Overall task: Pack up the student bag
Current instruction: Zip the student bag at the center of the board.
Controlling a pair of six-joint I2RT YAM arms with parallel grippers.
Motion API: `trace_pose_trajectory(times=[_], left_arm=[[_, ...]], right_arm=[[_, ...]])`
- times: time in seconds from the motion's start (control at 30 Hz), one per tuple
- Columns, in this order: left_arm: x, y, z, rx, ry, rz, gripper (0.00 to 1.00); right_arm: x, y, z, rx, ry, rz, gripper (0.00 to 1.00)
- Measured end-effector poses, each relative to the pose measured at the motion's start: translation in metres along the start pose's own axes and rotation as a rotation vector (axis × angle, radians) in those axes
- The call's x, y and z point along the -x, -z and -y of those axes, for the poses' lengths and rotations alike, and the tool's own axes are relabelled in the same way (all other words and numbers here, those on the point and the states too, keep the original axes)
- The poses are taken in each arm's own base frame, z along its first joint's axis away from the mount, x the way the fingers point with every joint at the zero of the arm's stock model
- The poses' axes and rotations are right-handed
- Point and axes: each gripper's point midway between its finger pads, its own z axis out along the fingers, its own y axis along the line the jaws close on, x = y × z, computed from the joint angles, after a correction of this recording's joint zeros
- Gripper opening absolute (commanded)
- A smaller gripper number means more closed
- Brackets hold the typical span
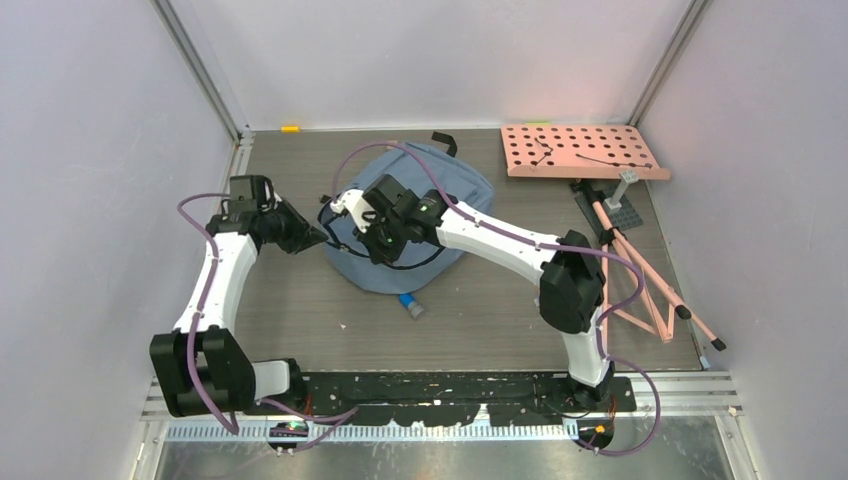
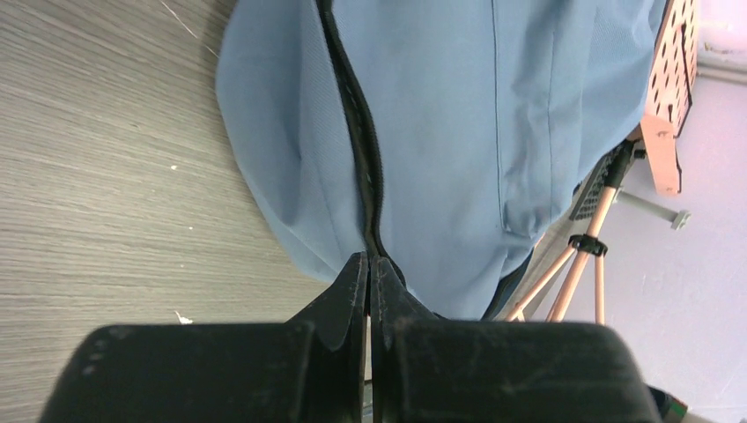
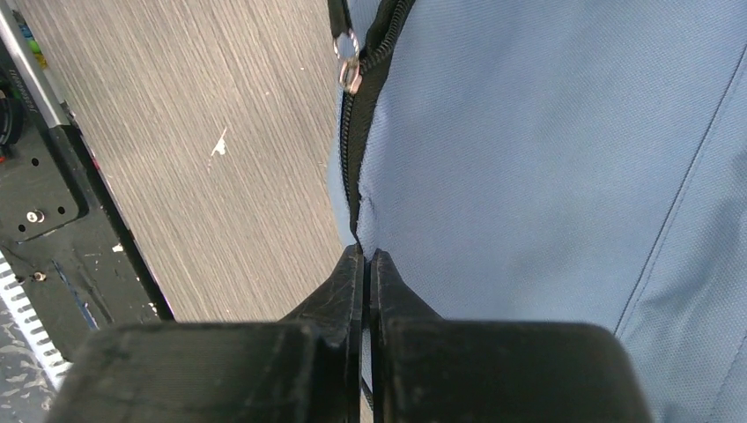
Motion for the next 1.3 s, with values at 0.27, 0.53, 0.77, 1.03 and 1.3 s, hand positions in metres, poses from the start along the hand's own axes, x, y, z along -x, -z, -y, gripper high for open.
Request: trace_pose_trajectory(times=[0.27, 0.53, 0.77, 1.03, 1.3], left_arm=[[0.015, -0.008, -0.006, 0.01, 0.039, 0.005, 0.0], [0.031, -0.02, 0.008, -0.02, 0.034, -0.004, 0.0], [0.063, -0.03, 0.022, -0.023, -0.006, 0.038, 0.0], [0.092, -0.047, 0.015, 0.034, -0.071, 0.082, 0.0], [0.1, -0.064, 0.01, 0.044, -0.102, 0.054, 0.0]], right_arm=[[-0.002, 0.011, 0.001, -0.022, 0.013, 0.014, 0.0], [-0.001, 0.02, 0.004, -0.046, 0.028, 0.028, 0.0], [-0.002, 0.027, 0.008, -0.073, 0.047, 0.024, 0.01], [-0.015, 0.035, 0.011, -0.104, 0.045, -0.013, 0.01], [-0.021, 0.049, 0.015, -0.142, 0.047, -0.014, 0.01]])
